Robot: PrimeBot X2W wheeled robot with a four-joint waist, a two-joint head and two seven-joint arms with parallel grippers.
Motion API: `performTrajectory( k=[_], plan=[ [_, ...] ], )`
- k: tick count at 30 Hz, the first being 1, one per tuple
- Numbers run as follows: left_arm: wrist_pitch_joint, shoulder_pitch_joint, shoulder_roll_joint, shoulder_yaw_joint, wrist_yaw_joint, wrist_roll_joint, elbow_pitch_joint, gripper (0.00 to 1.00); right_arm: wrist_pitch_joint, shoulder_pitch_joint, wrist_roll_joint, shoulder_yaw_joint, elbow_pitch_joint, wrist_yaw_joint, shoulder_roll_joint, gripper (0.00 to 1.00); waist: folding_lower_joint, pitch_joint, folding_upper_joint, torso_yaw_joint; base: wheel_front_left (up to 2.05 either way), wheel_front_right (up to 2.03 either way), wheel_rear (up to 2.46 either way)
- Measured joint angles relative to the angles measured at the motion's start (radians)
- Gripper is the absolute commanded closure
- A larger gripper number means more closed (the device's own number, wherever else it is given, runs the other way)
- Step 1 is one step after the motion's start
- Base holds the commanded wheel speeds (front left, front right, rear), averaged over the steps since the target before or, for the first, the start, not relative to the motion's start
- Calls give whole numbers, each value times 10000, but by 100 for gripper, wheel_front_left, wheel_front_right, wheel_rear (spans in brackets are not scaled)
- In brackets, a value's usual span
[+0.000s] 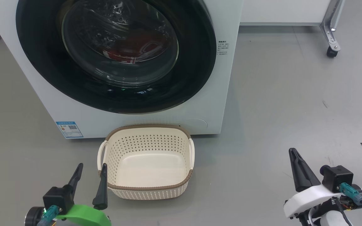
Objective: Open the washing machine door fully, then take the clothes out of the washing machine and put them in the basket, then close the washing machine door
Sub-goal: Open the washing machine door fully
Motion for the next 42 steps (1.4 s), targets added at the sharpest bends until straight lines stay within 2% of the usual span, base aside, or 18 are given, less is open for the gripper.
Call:
performTrajectory(
  k=[14, 21, 31, 42],
  plan=[
    [0, -124, -21, 0, 0, 431, -29, 0, -2, -49, 46, -393, -21, 173, 59, 100, 0, 268, 0, 107, 0, 0, 0],
    [0, -228, -52, 2, 0, 500, -125, 0, -2, -398, 1047, -928, -58, 305, 314, 100, 0, 623, 0, 214, 0, 0, 0],
    [0, -725, -188, -61, -48, 566, -403, 0, 81, -1225, 4056, -1720, 506, 531, 579, 100, 0, 1289, 0, 441, 0, 0, 0],
    [-2, -1412, -224, -192, -102, 665, -767, 0, 1737, -3195, 7983, -2397, 834, 614, 594, 100, 0, 2249, 0, 646, 0, 0, 0]
  ],
)
